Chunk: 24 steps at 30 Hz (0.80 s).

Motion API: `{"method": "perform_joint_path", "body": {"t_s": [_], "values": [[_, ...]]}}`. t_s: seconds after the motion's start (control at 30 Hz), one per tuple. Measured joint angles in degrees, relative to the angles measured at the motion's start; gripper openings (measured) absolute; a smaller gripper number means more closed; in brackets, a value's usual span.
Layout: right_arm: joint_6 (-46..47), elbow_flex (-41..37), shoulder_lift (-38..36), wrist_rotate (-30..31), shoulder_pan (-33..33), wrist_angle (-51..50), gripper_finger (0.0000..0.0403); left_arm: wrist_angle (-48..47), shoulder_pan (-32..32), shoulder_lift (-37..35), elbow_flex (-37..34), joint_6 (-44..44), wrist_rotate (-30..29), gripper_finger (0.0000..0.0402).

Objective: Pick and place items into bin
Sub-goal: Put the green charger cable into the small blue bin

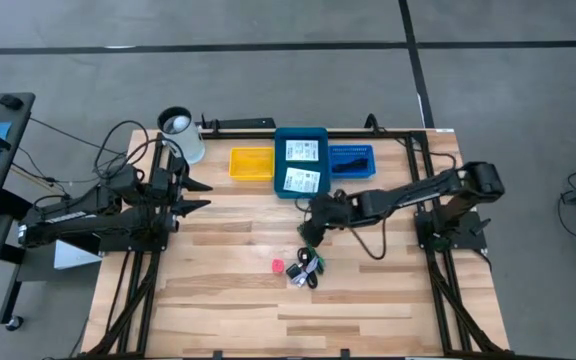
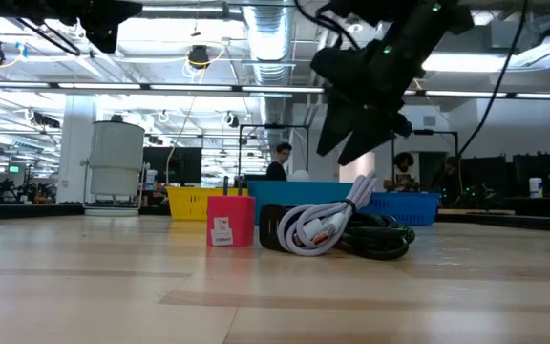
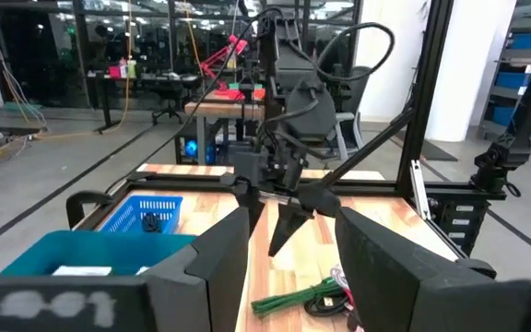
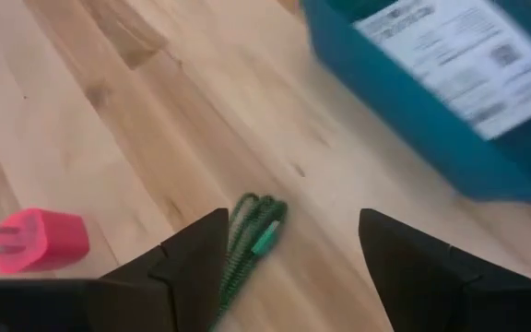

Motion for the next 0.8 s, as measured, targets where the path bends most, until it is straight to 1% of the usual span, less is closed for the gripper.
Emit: {"method": "perform_joint_path", "body": {"t_s": [0.17,0.37,0.6,0.8], "values": [[1.7,4.4,4.5,-1.3,0.8,-3.9,0.0240,-3.9,0.0,0.0,0.0,-1.5,0.1,0.0155],[3.5,8.7,9.7,-4.1,1.5,-8.3,0.0240,-4.6,0.0,0.1,0.0,-1.5,0.1,0.0155],[5.2,11.8,15.7,-7.1,2.4,-8.6,0.0240,-4.8,0.0,0.1,0.0,-1.5,0.1,0.0155],[6.7,12.6,19.0,-7.3,2.7,-9.6,0.0240,-5.2,0.0,0.1,0.0,-1.5,0.1,0.0155]]}}
